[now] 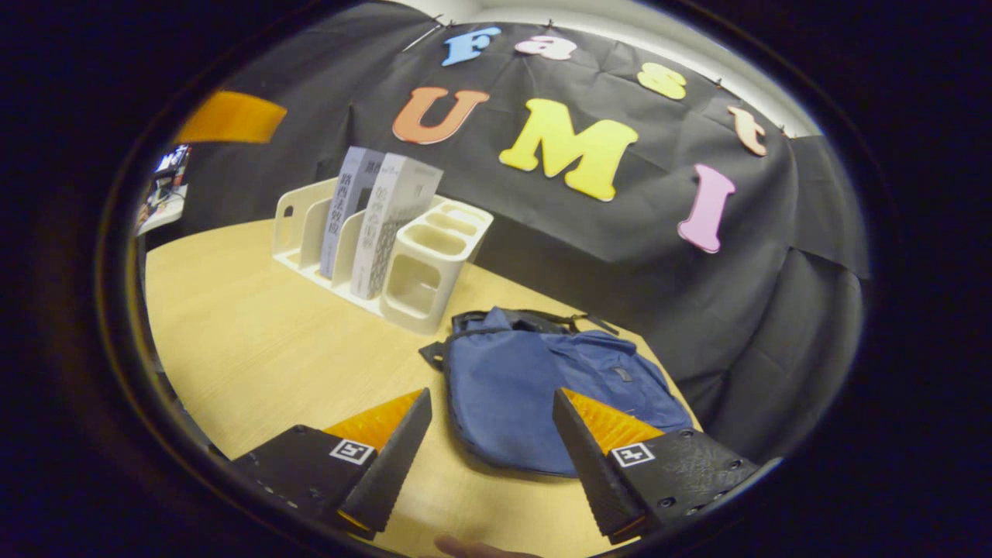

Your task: Open the schoolbag, grab two books from the bookshelf and put them into the schoolbag.

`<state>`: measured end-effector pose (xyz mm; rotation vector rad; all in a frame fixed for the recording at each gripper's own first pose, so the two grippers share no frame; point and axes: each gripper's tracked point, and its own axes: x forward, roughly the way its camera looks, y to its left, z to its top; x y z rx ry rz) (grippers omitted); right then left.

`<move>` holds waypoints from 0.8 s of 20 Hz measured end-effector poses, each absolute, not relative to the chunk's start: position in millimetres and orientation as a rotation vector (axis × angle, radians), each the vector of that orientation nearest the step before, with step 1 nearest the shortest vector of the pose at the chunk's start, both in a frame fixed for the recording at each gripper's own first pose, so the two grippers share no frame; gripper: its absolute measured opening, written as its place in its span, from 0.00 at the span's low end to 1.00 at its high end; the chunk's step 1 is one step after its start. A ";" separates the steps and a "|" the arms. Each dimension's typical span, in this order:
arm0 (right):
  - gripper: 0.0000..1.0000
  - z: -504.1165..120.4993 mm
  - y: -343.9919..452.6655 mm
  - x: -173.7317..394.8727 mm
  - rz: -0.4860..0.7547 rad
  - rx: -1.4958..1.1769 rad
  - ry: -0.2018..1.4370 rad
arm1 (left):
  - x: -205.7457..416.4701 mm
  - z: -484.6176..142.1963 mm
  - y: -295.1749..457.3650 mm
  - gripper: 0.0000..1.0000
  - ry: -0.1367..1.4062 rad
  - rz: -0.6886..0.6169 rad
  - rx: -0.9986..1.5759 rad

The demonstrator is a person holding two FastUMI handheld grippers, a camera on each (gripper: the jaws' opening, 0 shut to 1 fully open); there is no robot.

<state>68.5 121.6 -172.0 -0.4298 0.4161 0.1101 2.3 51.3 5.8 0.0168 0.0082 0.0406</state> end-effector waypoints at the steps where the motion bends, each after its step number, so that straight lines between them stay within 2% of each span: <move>1: 0.95 -182.1 124.3 74.6 0.109 -0.454 0.450 | 3.3 7.0 57.6 0.99 0.007 0.054 0.016; 4: 0.94 -198.3 126.7 98.0 0.074 -0.523 0.495 | 7.6 0.1 69.2 0.99 0.026 0.071 -0.008; 5: 0.98 -204.4 127.6 105.3 0.066 -0.540 0.516 | 9.6 -2.2 70.3 0.99 0.033 0.069 -0.016; 7: 0.92 -212.0 129.6 121.2 0.035 -0.546 0.538 | 11.8 -6.1 74.7 0.99 0.050 0.072 -0.024; 10: 0.93 -213.9 117.1 140.3 -0.017 -0.654 0.562 | 9.7 -7.8 78.8 0.99 0.059 0.076 -0.008; 12: 0.88 -205.6 113.1 144.4 -0.041 -0.672 0.546 | 10.0 -9.7 79.2 0.99 0.056 0.080 -0.014; 13: 0.93 -201.7 110.5 144.5 -0.047 -0.672 0.542 | 10.3 -10.0 79.3 0.99 0.057 0.083 -0.018; 15: 0.81 -186.9 104.8 146.0 -0.074 -0.680 0.521 | 10.4 -11.6 81.1 0.99 0.066 0.093 -0.024; 16: 0.87 -179.4 101.2 148.3 -0.092 -0.683 0.508 | 11.3 -12.1 83.6 0.99 0.070 0.100 -0.026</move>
